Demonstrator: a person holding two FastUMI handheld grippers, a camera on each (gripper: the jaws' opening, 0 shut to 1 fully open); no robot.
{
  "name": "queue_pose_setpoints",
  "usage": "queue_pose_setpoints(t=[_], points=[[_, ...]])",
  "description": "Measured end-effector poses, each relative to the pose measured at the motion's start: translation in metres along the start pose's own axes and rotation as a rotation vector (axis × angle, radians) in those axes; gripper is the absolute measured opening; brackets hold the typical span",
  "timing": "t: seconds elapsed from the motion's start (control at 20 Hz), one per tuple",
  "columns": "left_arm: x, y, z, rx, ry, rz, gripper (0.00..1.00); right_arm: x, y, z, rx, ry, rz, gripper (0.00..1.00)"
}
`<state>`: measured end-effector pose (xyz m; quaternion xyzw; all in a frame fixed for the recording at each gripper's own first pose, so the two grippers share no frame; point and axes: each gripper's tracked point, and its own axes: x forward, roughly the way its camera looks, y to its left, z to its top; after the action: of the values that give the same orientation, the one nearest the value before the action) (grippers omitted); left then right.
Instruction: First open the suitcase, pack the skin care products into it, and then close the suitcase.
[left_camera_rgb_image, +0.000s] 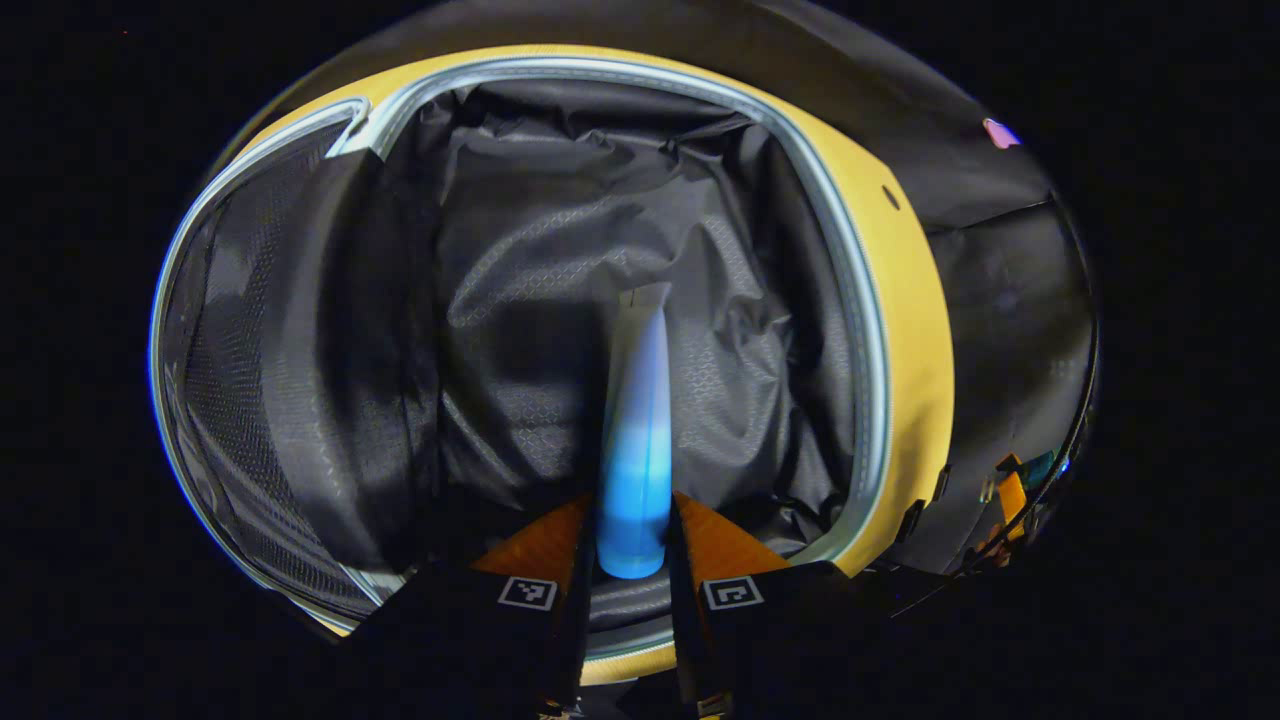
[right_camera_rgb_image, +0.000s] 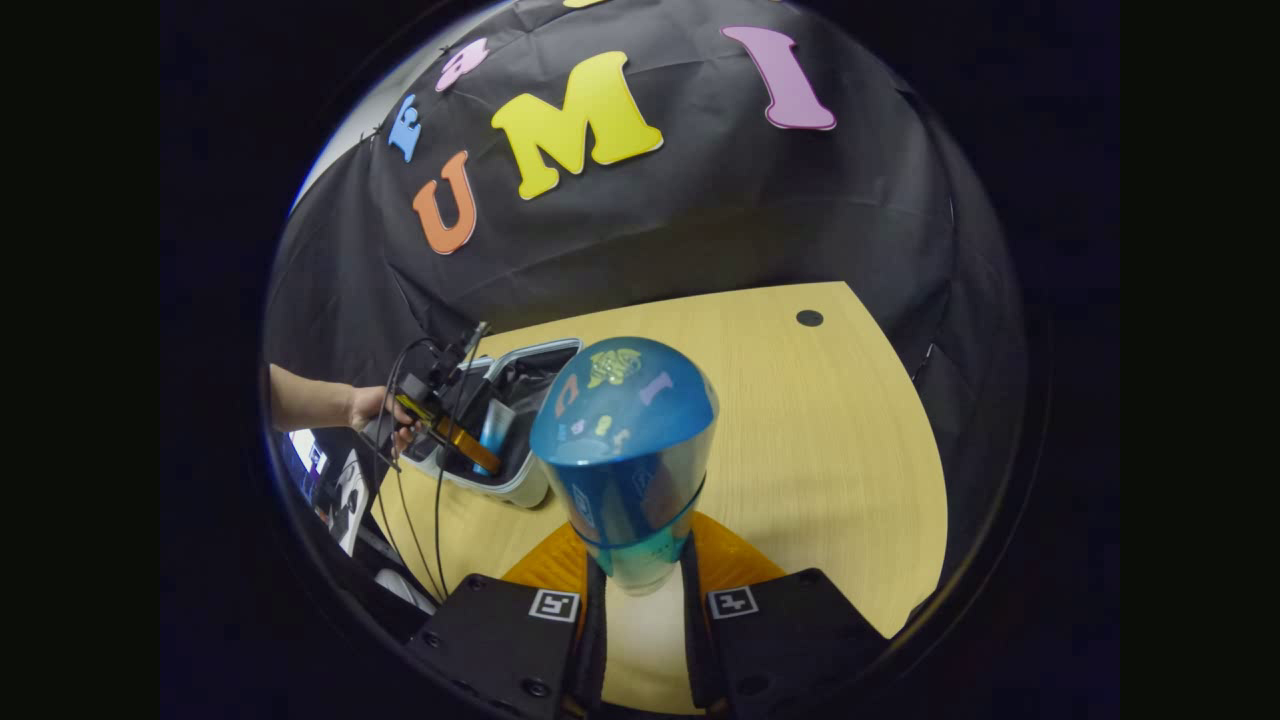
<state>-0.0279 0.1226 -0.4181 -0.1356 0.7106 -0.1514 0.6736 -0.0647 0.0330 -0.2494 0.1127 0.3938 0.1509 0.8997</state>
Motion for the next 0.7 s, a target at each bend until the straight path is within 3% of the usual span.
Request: queue_pose_setpoints(t=[0.3,0.5,0.55,0.65,0.7], points=[[-0.002,0.001,0.003,-0.001,0.034,0.026,0.39,-0.004,-0.005,0.004,-0.006,-0.014,-0.008,0.27],[-0.003,-0.002,0.002,-0.007,0.021,0.015,0.45,-0.001,0.005,0.005,-0.04,-0.009,0.013,0.3],[-0.005,-0.002,0.001,-0.011,0.016,0.011,0.55,-0.001,0.008,0.004,-0.063,-0.006,0.019,0.3],[-0.009,-0.004,0.002,-0.015,-0.013,0.011,0.53,0.002,0.012,0.003,-0.12,0.003,0.024,0.3],[-0.012,-0.005,0.003,-0.017,-0.028,0.017,0.72,0.003,0.016,0.004,-0.141,0.008,0.032,0.27]])
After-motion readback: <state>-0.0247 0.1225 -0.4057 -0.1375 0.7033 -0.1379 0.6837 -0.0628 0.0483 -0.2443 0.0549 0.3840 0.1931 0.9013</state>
